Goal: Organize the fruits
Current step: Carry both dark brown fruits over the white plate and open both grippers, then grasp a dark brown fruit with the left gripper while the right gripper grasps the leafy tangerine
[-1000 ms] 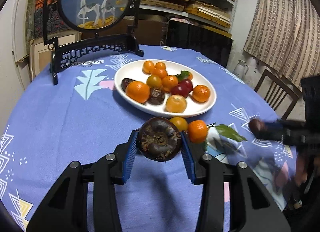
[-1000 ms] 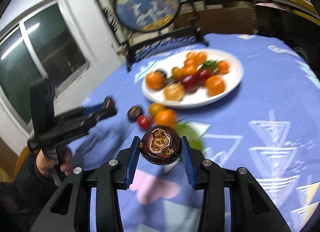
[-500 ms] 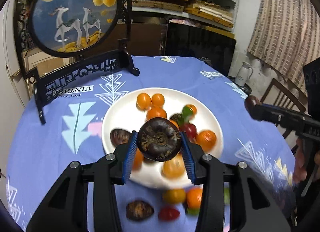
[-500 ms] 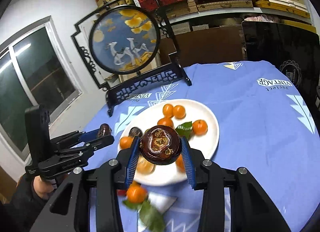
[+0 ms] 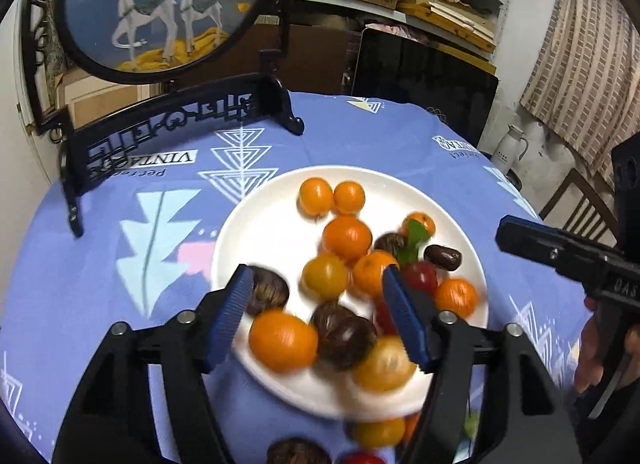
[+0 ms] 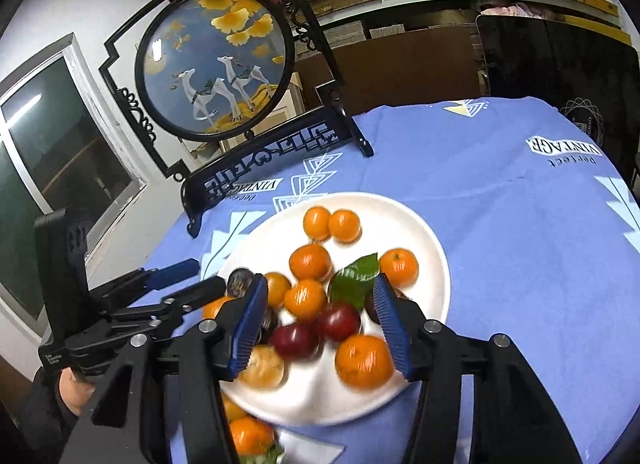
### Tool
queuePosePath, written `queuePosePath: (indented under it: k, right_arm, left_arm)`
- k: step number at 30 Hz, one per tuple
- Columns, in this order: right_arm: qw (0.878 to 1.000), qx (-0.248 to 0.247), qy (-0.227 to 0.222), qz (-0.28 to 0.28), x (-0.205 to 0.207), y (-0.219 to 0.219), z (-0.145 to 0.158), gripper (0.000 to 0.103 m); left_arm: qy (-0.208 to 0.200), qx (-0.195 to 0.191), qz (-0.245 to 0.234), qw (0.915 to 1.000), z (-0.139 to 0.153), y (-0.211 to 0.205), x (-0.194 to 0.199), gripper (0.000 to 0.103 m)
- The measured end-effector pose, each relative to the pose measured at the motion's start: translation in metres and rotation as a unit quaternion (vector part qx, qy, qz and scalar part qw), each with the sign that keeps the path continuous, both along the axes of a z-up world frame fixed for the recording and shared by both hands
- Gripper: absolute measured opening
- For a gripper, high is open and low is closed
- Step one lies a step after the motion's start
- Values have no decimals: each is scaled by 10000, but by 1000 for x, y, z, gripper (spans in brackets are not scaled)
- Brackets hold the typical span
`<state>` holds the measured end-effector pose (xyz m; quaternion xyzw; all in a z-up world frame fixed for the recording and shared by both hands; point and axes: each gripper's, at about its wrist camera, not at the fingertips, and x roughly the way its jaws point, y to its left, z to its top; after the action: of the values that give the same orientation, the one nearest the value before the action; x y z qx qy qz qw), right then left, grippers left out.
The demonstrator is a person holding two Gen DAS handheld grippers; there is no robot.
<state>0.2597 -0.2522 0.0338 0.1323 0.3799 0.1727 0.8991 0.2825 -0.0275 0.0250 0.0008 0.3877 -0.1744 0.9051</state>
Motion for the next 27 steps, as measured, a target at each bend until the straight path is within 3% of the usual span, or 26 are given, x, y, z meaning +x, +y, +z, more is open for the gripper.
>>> queuePosePath:
  k: [2,6,13,16,19,27]
  right_arm:
    - [10000,11,-34,49,-17,-1,1,56]
    - [9998,149,-52,96,-52,-1,-2,59]
    - [9994,230,-71,235,-114,9,-23,59]
    - [9993,237,-36,303,-132,15,-32,59]
    - [9991,259,15,344,-141,19,-37,59]
    - [9993,218,79,303,-149,18,-41,59]
  left_arm:
    - [-50,59,-30,10000,-1,9,-22,77]
    - [50,207,-159,9996,-11,21,-60,77]
    - [316,869,-276,9953,-51,40,-113,77]
    - [389,1136,-213,9925,-64,43,-118,76]
    - [539,1174,-203,9914,-73,43,-111,58]
    - [256,1385,-552,9885,-75,22,-94,56]
